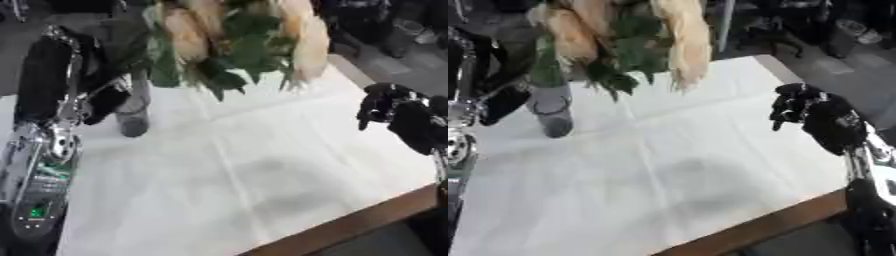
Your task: Arrange flowers into the vase.
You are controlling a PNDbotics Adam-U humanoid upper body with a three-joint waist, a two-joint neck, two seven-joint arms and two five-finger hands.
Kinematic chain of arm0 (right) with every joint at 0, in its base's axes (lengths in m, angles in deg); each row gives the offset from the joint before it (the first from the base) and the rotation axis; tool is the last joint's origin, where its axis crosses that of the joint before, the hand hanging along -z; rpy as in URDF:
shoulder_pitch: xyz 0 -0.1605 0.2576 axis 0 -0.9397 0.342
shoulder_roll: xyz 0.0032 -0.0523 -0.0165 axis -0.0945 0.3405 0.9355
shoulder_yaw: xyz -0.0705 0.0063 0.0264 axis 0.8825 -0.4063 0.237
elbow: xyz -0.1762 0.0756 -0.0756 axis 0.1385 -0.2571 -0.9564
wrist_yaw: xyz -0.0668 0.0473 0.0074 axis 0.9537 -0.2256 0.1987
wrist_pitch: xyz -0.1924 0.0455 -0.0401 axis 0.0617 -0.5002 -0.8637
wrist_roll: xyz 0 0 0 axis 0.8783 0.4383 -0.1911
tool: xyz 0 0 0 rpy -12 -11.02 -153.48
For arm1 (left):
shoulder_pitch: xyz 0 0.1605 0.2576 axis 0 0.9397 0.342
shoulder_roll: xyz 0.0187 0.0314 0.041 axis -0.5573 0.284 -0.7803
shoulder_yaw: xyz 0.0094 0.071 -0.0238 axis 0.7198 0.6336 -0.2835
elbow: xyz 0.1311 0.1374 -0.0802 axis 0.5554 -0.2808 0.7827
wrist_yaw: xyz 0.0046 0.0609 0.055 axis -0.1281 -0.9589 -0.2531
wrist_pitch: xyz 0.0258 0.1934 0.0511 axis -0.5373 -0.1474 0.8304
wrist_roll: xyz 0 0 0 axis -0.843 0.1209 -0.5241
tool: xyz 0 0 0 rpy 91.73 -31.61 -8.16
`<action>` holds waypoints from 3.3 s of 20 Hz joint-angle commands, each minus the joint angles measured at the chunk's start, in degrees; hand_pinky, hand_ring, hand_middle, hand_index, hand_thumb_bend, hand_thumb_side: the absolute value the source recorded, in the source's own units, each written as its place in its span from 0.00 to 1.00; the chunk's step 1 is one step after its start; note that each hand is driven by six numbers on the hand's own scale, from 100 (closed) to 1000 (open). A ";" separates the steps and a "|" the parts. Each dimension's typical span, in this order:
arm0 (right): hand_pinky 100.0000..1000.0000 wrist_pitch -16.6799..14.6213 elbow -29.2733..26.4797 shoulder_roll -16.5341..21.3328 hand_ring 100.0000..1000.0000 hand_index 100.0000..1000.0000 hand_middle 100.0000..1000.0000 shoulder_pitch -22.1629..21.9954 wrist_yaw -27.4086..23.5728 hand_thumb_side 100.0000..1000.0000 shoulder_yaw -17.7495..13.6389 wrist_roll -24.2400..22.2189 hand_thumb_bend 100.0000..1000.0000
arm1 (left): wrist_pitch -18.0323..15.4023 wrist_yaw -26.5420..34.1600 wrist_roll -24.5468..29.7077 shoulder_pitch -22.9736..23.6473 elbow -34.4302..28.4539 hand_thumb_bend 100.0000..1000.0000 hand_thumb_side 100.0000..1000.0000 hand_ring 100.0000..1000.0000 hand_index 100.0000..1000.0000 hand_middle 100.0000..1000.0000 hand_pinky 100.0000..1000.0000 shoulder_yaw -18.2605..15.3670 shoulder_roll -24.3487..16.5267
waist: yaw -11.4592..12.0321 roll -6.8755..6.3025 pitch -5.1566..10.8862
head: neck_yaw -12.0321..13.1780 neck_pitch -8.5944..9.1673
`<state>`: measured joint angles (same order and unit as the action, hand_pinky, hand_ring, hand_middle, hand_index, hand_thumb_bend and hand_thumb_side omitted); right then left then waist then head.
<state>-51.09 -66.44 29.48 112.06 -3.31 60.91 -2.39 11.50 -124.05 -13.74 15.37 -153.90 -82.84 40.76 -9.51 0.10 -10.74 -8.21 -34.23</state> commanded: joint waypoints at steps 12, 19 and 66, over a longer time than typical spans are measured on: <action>0.45 1.06 -1.84 0.74 0.56 0.78 0.55 -0.02 -0.12 0.67 -0.75 0.05 0.81 | 5.12 13.37 -5.01 -2.06 -10.60 0.00 0.17 0.00 0.03 0.00 0.00 -5.44 -5.04 | 0.31 1.10 2.77 | -0.10 1.63; 0.45 1.72 -2.19 0.44 0.56 0.78 0.55 -0.24 0.10 0.67 -0.57 0.05 0.81 | 5.41 20.04 -11.65 -5.57 -6.98 0.00 0.18 0.00 0.03 0.00 0.00 -7.24 -7.36 | -0.17 0.93 3.36 | 0.34 2.06; 0.45 3.31 -3.17 0.01 0.56 0.78 0.55 -1.04 1.10 0.68 -0.21 0.05 0.80 | -16.39 62.84 -31.90 -14.18 15.23 0.00 0.18 0.00 0.03 0.00 0.00 -5.47 -13.36 | -3.50 -0.42 4.82 | 0.78 2.32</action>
<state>-47.95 -68.18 28.43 110.36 -2.30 60.85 -2.34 -4.65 -62.35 -45.90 2.66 -138.32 -88.36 29.23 -12.98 0.19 -7.68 -7.39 -32.65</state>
